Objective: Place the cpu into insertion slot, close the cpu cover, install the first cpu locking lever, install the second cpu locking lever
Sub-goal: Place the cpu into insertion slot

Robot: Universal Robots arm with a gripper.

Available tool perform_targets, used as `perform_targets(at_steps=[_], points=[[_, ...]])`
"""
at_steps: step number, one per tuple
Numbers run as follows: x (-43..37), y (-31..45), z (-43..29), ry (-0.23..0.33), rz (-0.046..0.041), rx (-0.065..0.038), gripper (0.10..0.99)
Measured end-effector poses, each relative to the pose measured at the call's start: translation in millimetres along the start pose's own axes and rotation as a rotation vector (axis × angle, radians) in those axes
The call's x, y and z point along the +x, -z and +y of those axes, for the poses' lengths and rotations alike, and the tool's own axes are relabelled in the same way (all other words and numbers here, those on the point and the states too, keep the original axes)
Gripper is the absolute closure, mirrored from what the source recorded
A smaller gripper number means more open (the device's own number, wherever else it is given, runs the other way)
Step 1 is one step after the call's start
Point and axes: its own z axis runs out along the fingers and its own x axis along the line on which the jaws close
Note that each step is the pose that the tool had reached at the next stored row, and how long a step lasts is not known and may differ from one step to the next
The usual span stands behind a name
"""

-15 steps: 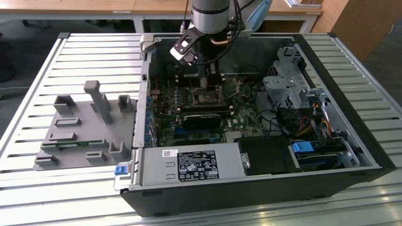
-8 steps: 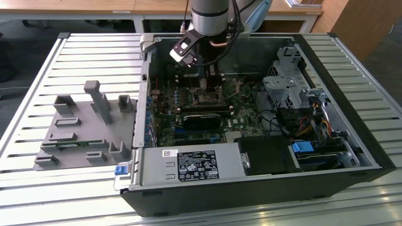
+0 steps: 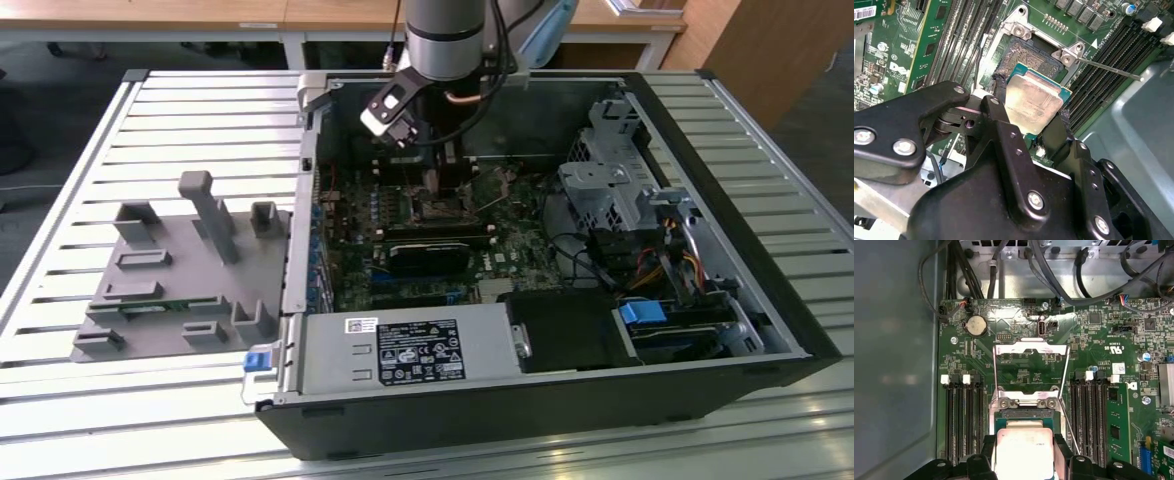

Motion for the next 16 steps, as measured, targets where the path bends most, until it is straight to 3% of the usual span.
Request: perform_targets(at_steps=[16], points=[[0.0,-14.2,-1.2,0.0,-0.0034,-0.001,0.545]])
